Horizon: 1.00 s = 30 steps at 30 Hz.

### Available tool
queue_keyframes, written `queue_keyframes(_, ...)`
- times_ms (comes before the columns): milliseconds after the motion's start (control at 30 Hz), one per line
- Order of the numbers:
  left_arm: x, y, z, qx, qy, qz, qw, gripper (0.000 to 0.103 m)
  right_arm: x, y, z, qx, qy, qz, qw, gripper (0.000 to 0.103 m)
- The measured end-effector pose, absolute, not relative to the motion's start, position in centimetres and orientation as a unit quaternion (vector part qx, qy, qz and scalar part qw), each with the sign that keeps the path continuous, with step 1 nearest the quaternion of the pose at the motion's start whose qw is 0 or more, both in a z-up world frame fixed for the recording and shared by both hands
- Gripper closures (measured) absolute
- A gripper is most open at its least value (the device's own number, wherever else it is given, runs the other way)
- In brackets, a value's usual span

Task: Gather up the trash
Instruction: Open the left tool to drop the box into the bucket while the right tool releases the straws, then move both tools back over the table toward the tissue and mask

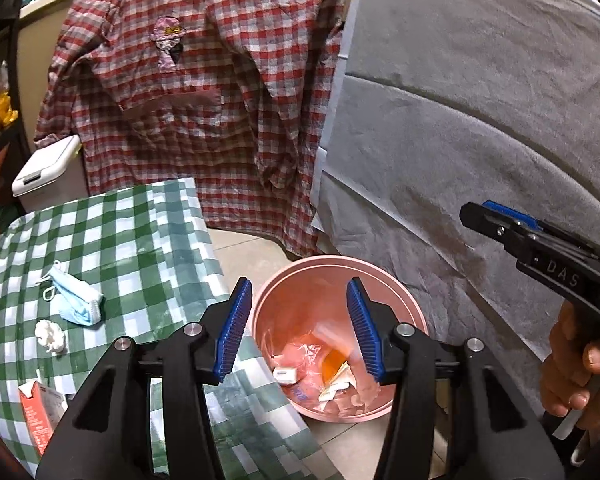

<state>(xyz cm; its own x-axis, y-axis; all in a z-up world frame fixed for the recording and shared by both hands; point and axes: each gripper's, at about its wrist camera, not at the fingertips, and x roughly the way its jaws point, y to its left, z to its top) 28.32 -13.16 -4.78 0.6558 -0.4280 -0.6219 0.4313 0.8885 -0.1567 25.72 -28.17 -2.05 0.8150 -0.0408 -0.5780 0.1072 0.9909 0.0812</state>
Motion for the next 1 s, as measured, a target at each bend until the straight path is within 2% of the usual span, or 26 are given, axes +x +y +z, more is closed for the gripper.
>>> queue_keyframes(300,27.8,-9.5,-3.8,-0.007,0.33,-0.211,0.92,0.061,25.8,-26.2,-1.3,0.05,0.287,-0.022,0.956,0.064)
queue_keyframes(600,27.2,-2.7,-1.5,-0.036,0.306,-0.168,0.936,0.062,25.2,-22.5,-0.4,0.035,0.261,0.012,0.965,0.064)
queue_keyframes(700,27.1,0.0,-0.8,-0.037,0.296,-0.145,0.943,0.062,25.1,-21.1,-0.4,0.036,0.257,0.032,0.965,0.071)
queue_keyframes(767,27.1,1.9,-0.5,-0.04,0.293,-0.131,0.946,0.065,25.2,-20.2,-0.4,0.037,0.257,0.046,0.965,0.083)
queue_keyframes(867,27.3,4.8,-0.1,-0.048,0.289,-0.108,0.95,0.068,25.6,-18.6,-0.7,0.038,0.261,0.073,0.962,0.096)
queue_keyframes(1000,27.8,8.7,-0.1,-0.061,0.291,-0.082,0.951,0.074,26.2,-16.3,-1.4,0.041,0.271,0.107,0.956,0.097)
